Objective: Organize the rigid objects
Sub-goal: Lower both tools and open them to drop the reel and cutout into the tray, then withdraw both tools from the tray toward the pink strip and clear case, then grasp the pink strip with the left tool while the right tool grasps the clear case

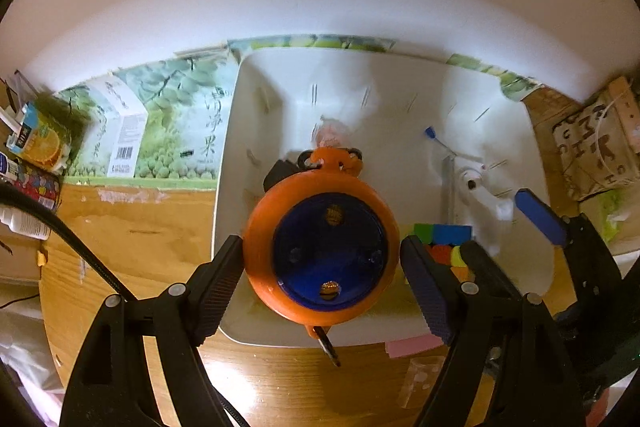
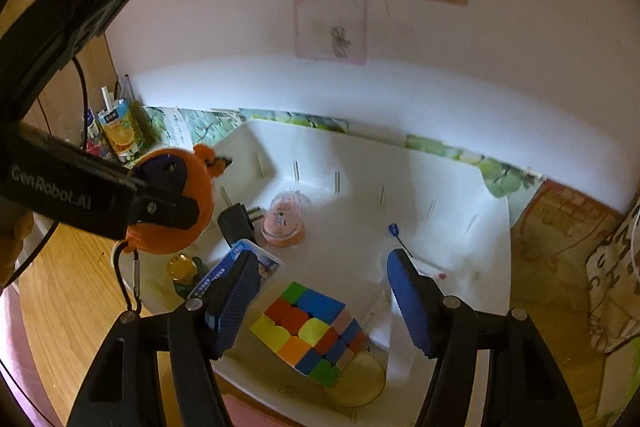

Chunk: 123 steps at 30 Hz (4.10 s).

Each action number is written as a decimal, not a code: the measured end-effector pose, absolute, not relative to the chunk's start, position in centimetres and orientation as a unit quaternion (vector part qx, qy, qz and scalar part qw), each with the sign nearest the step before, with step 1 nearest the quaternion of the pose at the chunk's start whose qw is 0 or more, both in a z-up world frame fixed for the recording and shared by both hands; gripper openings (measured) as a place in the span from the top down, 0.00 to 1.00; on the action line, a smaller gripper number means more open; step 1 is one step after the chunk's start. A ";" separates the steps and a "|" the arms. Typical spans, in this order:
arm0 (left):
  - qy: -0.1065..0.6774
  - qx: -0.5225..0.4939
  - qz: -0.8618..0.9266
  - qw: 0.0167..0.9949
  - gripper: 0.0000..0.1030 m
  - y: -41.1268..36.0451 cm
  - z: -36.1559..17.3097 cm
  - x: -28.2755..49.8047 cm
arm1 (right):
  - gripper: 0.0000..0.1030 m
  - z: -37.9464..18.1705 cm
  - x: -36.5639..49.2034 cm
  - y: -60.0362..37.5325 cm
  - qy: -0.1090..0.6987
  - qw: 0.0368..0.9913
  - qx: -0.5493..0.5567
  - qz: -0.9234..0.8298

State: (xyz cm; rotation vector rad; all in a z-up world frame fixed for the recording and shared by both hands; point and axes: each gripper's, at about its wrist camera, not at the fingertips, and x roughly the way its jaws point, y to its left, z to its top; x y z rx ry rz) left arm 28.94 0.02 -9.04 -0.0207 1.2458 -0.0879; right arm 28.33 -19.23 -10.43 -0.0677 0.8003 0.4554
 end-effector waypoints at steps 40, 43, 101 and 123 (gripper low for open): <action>0.429 0.006 -0.124 0.895 0.19 2.0 0.1 14.9 | 0.21 -4.9 17.7 -22.9 0.371 0.923 0.010 0.106; 0.425 -0.003 -0.134 0.895 0.19 2.9 -0.3 13.0 | 0.21 -5.2 15.6 -22.2 0.375 0.922 0.007 0.098; 0.512 -0.050 -0.204 0.833 0.19 1.4 -14.1 11.8 | 0.21 -13.8 7.3 -17.2 0.477 0.854 -0.089 0.188; 0.517 0.079 -0.258 0.812 0.19 -3.7 -16.8 17.7 | 0.19 -17.6 11.3 -17.8 0.481 0.852 -0.050 0.201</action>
